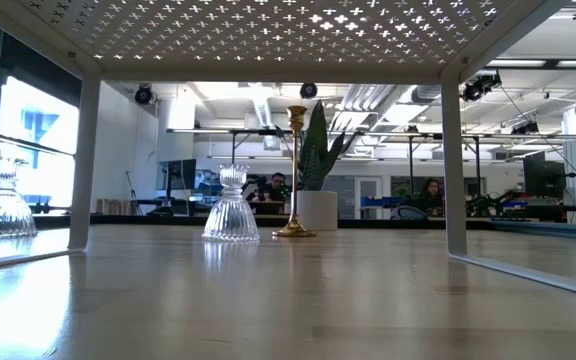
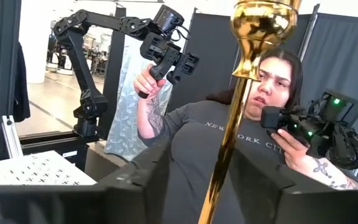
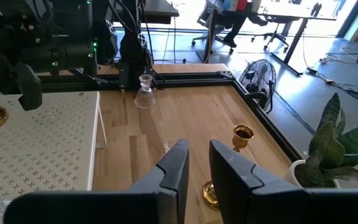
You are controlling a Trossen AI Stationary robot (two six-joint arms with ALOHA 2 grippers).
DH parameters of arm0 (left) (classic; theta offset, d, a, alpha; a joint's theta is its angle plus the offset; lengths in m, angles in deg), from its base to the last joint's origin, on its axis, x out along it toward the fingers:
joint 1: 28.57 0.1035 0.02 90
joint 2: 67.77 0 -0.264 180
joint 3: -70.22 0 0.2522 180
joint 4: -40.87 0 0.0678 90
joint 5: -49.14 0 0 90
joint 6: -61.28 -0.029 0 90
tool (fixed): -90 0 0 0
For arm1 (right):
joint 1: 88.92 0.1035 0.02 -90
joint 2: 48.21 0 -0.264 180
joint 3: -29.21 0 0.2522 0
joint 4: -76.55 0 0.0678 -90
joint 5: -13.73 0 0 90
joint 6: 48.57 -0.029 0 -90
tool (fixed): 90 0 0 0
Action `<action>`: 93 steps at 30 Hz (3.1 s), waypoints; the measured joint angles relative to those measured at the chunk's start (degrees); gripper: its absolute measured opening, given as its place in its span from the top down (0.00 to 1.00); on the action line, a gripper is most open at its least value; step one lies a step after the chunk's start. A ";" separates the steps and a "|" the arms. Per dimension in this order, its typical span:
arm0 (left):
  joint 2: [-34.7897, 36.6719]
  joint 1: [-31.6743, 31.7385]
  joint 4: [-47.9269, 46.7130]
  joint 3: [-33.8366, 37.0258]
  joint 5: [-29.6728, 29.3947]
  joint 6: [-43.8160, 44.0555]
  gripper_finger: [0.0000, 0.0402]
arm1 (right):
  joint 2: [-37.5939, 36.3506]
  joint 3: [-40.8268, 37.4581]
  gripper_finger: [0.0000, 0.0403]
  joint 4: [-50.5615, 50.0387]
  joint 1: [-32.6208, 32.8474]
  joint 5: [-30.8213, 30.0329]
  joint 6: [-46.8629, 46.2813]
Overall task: Pick & Place candle stick holders
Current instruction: Put the bottom right gold candle holder on the shelf, then put the left transparent candle holder on the shelf
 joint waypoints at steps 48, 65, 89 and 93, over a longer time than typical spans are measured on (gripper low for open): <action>56.10 0.37 -68.36 -0.13 -38.60 -22.16 0.43 | 0.01 0.00 0.86 -1.90 -0.02 -0.04 -0.39; 57.14 0.37 -116.77 -13.52 -55.34 3.51 0.43 | 0.01 0.00 0.85 -1.90 0.00 -0.13 -1.31; 40.70 0.37 -147.52 -15.87 -47.12 46.71 0.43 | 0.01 0.00 0.86 -2.21 -0.01 -0.31 -2.40; 36.80 0.37 -147.05 -15.87 -44.41 45.62 0.43 | 0.01 0.00 0.86 -2.23 0.00 -0.30 -2.36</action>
